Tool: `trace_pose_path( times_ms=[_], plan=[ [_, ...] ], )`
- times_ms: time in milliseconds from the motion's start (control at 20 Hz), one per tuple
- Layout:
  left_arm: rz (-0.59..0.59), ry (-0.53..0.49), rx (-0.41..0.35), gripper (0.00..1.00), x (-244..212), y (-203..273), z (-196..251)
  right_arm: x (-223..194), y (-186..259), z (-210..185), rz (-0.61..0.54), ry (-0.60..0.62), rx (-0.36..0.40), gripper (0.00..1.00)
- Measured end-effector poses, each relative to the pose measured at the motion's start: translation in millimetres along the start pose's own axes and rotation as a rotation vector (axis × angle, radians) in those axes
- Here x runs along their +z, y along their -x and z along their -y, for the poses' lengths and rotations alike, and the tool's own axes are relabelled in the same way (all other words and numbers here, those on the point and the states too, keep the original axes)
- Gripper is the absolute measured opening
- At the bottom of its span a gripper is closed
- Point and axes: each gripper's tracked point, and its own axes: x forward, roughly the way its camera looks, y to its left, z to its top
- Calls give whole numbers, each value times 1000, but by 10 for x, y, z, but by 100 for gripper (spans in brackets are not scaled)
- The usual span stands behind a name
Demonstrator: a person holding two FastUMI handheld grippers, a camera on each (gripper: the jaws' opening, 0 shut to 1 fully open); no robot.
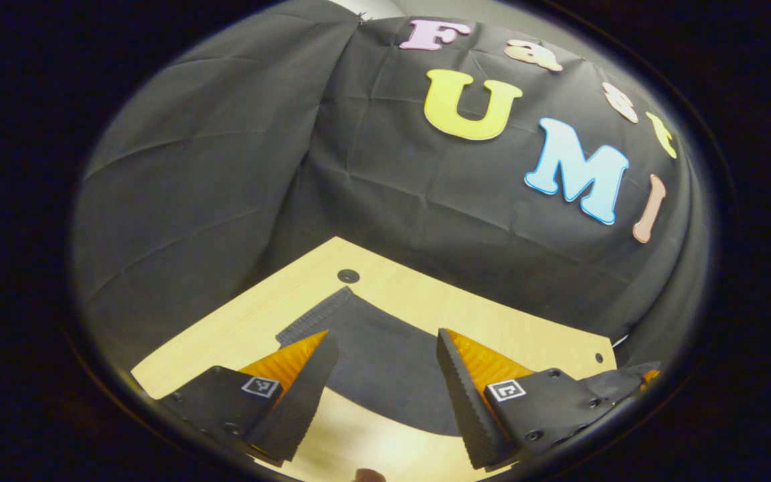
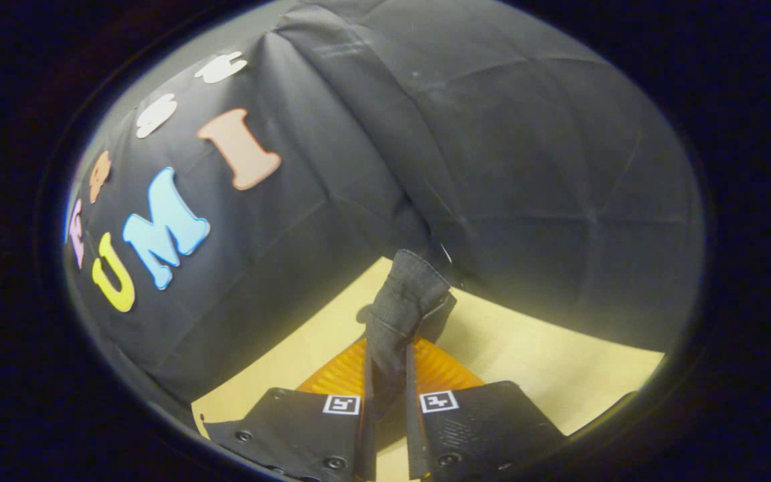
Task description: Grasp the waist and the cuffs of the jeans and fold them to make the two legs overlap; first hold the waist and fold one-third of the jeans toward the cuffs, then hold the cuffs and fold the remaining one-third in the same direction to finish folding.
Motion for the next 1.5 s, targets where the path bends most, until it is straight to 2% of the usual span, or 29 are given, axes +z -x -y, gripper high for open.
trace_pose_path(
  times_ms=[150, 300, 350, 400, 450, 550, 650, 700, 750, 800, 850, 900, 1000, 1050, 1100, 1150, 1200, 1300, 1450, 1500],
  plan=[
    [18, -27, -20, 97, -13, 106, 104, 191, 298, -429, 92, 126, 85, 17],
    [33, -50, -39, 97, 4, 189, 158, 53, 562, -1038, 154, 272, 207, 17],
    [39, -56, -43, 97, 9, 225, 150, -2, 630, -1291, 192, 317, 262, 12],
    [48, -61, -52, 97, 22, 251, 149, -142, 691, -1534, 195, 355, 316, 12],
    [67, -64, -64, 97, 51, 287, 147, -309, 729, -1774, 195, 394, 371, 21],
    [115, -68, -84, 97, 134, 363, 133, -713, 769, -2198, 195, 488, 474, 12],
    [156, -77, -104, 99, 160, 467, 156, -1186, 866, -2502, 187, 584, 570, 16],
    [173, -86, -103, 97, 166, 499, 142, -1456, 858, -2606, 175, 637, 604, 12],
    [180, -98, -98, 97, 165, 522, 114, -1698, 812, -2696, 165, 691, 630, 16],
    [179, -98, -92, 96, 134, 544, 91, -1928, 773, -2756, 150, 734, 657, 12],
    [172, -87, -90, 96, 102, 564, 71, -2168, 752, -2790, 115, 764, 686, 12],
    [166, -72, -88, 97, 78, 590, 51, -2411, 729, -2779, 73, 790, 710, 17],
    [155, -56, -63, 96, 31, 620, -45, -2810, 650, -2751, 9, 859, 745, 17],
    [148, -52, -50, 96, -9, 626, -104, -2911, 645, -2762, -13, 898, 760, 17],
    [141, -48, -37, 96, -38, 642, -152, -2967, 633, -2757, -27, 934, 771, 12],
    [127, -39, -29, 98, -82, 658, -197, -3023, 627, -2770, -41, 963, 777, 17],
    [116, -24, -20, 96, -121, 652, -243, -3088, 574, -2766, -54, 978, 785, 14],
    [84, 21, -2, 96, -201, 643, -352, -3090, 548, -2749, -106, 959, 796, 22],
    [22, 101, 17, 96, -378, 535, -471, -3036, 438, -2631, -229, 885, 784, 45],
    [4, 129, 18, 96, -434, 502, -498, -3016, 416, -2610, -233, 892, 766, 58]
  ],
)
